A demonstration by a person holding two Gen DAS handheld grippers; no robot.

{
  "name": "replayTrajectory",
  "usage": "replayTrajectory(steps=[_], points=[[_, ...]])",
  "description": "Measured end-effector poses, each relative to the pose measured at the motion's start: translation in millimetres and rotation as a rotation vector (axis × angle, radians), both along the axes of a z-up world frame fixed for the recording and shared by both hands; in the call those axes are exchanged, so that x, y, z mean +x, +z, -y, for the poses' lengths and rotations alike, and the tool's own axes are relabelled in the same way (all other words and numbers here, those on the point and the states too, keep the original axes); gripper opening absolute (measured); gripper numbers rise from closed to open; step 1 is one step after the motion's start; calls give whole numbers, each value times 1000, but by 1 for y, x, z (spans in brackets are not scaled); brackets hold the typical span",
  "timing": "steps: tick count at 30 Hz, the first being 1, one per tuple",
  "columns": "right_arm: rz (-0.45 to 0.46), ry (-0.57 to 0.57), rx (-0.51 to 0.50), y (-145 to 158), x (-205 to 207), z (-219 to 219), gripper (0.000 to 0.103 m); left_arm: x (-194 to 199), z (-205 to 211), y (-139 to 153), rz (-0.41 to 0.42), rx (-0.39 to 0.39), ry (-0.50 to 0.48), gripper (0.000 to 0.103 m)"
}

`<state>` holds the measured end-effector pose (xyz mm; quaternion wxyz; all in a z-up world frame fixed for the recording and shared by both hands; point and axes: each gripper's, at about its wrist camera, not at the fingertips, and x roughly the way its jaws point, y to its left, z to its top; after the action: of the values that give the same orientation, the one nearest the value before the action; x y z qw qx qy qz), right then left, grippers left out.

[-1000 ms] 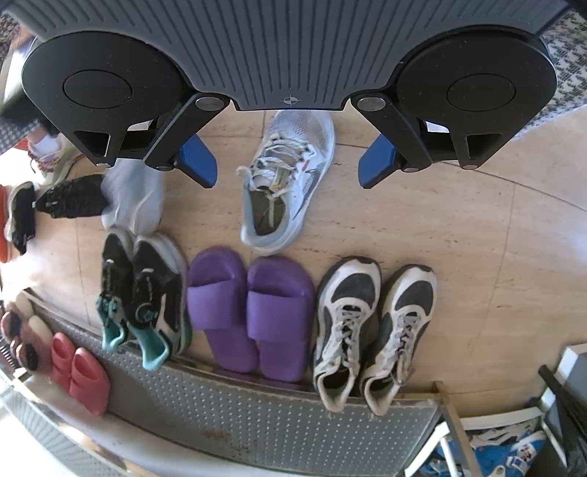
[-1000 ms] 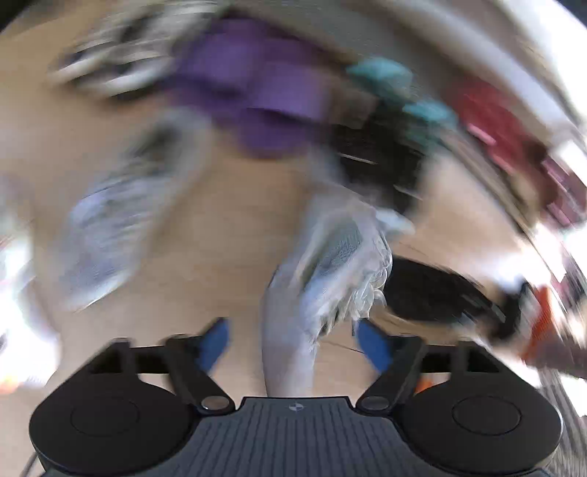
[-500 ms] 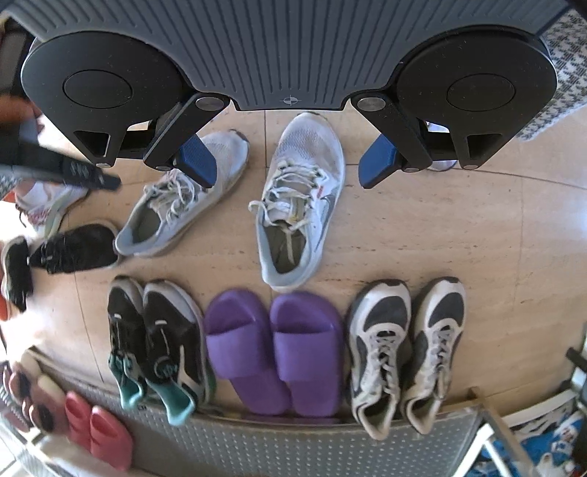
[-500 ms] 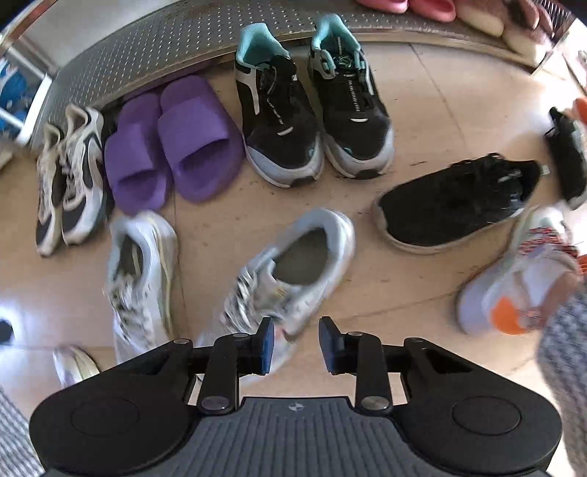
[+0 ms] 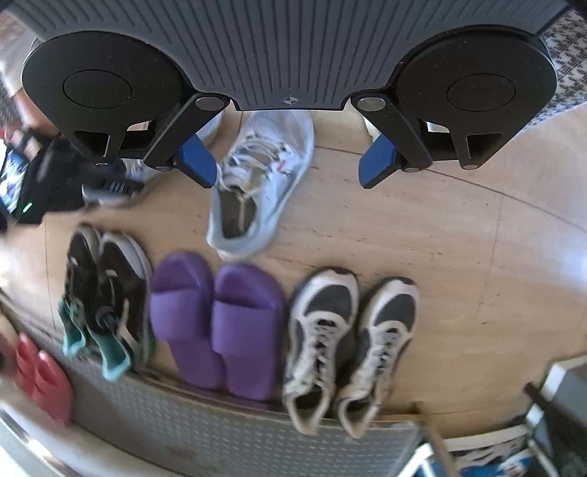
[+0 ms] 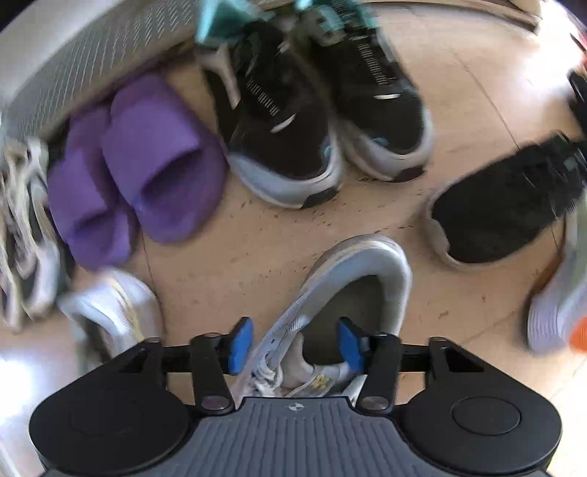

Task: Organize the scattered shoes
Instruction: 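Set the grey sneaker beside the white-grey sneaker, open right gripper, then push the grey sneakers together with the right gripper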

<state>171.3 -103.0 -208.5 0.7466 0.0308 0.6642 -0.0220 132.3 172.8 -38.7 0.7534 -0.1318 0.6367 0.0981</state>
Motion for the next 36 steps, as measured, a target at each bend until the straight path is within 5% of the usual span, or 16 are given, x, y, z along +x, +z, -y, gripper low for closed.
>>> replayTrajectory(steps=[3,6,9,17,22,26,30,36], points=[[-9,184,-36,-6,-9,-28,21,0,-8,-1,-4,-14,32,89],[-56,277,38,-6,-18,-54,12,0,-12,-1,-4,-25,42,89],[-59,274,68,-8,-25,-78,13,-2,-13,0,-3,-32,42,89],[-76,56,166,-8,-9,-95,13,-2,-18,6,18,-52,54,89],[-42,182,149,-6,-4,-127,13,-2,-16,8,22,-51,50,89],[-22,263,134,1,2,-141,23,0,-11,7,14,-41,33,89],[19,290,145,38,1,-124,63,3,2,8,22,-22,-23,89],[60,246,124,121,0,-35,66,4,28,4,29,10,-123,89]])
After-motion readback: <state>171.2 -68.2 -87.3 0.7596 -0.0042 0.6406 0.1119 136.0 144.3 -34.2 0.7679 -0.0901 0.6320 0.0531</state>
